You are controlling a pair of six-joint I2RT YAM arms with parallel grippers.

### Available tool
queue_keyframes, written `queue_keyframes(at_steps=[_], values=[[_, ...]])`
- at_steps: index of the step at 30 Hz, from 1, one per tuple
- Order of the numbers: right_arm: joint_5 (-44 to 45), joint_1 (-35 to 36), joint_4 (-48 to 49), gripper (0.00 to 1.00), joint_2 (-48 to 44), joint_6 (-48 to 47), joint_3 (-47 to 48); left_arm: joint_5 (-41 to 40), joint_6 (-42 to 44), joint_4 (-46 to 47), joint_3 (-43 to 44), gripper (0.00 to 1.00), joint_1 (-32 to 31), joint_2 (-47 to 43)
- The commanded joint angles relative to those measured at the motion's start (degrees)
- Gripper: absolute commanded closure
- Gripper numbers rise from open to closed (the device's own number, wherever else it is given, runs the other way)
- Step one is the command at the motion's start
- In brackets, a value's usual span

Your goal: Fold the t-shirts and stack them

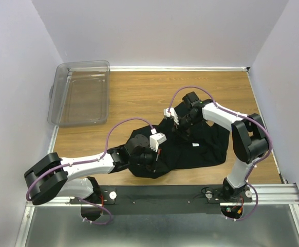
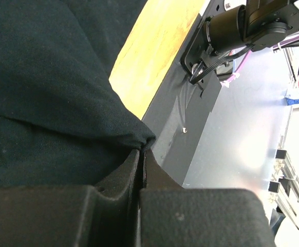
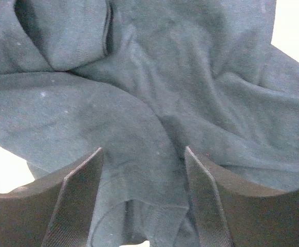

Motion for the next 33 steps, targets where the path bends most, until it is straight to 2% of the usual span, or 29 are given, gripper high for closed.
queue_keyframes(at_steps=[1, 3, 7, 10, 12, 13, 15, 17, 18, 19, 21, 23, 25, 27, 29, 30, 33], values=[[2.4, 0.1, 2.0, 0.32, 0.1, 0.9, 0.9, -1.0, -0.3, 0.2, -1.1, 0.94, -0.4, -1.4], [2.9, 0.1, 2.3, 0.39, 0.5, 1.8, 0.8, -0.9, 0.0, 0.0, -0.7, 0.94, -0.4, -1.3], [2.0, 0.1, 2.0, 0.88, -0.8, 3.9, 0.4, -1.9, 0.6, -1.8, 0.1, 0.94, -0.4, -1.8], [3.9, 0.1, 1.9, 1.0, -6.8, 7.0, -0.1, -8.1, 2.0, -6.3, 3.3, 0.94, -0.4, -3.8], [8.9, -0.1, 2.1, 0.99, -11.3, 11.8, 0.6, -11.8, 4.2, -10.9, 5.6, 0.94, -0.3, -5.4], [14.9, -1.3, 2.4, 0.99, -13.5, 13.4, 0.7, -13.9, 5.1, -12.9, 6.9, 0.9, -0.3, -5.8], [20.2, -4.1, 5.8, 0.99, -21.6, 20.2, 0.1, -20.3, 7.5, -18.1, 12.0, 0.85, 0.3, -5.7], [26.0, -10.1, 7.9, 1.0, -30.1, 23.3, -2.9, -23.4, 11.3, -20.2, 17.0, 0.73, 2.0, -3.6], [27.5, -11.9, 8.3, 0.99, -33.1, 23.3, -4.4, -23.3, 12.6, -20.2, 18.6, 0.66, 2.9, -2.5], [31.2, -14.5, 8.4, 0.99, -35.5, 23.3, -5.8, -22.9, 15.4, -20.1, 20.3, 0.53, 3.6, -1.1], [37.5, -16.0, 8.6, 0.99, -41.8, 22.6, -11.0, -20.3, 17.6, -19.3, 25.9, 0.41, 5.2, 4.6], [41.1, -16.4, 8.4, 0.99, -48.2, 22.0, -16.8, -16.6, 19.9, -20.0, 32.0, 0.41, 5.3, 11.0], [46.5, -16.6, 8.4, 0.99, -52.7, 21.4, -20.6, -16.3, 20.4, -21.1, 35.7, 0.4, 5.3, 14.3], [49.6, -16.6, 7.1, 1.0, -56.3, 18.7, -23.5, -18.0, 19.6, -21.3, 35.3, 0.39, 5.3, 15.3], [45.5, -16.6, 2.6, 0.99, -62.1, 13.7, -26.6, -20.4, 18.3, -20.2, 31.3, 0.35, 5.8, 13.1], [37.4, -16.6, -4.3, 0.99, -66.3, 7.2, -27.5, -20.0, 16.6, -19.6, 29.3, 0.35, 6.5, 12.1], [25.0, -16.6, -18.8, 1.0, -69.9, -6.1, -26.7, -18.1, 13.0, -16.1, 20.4, 0.35, 6.8, 7.1]])
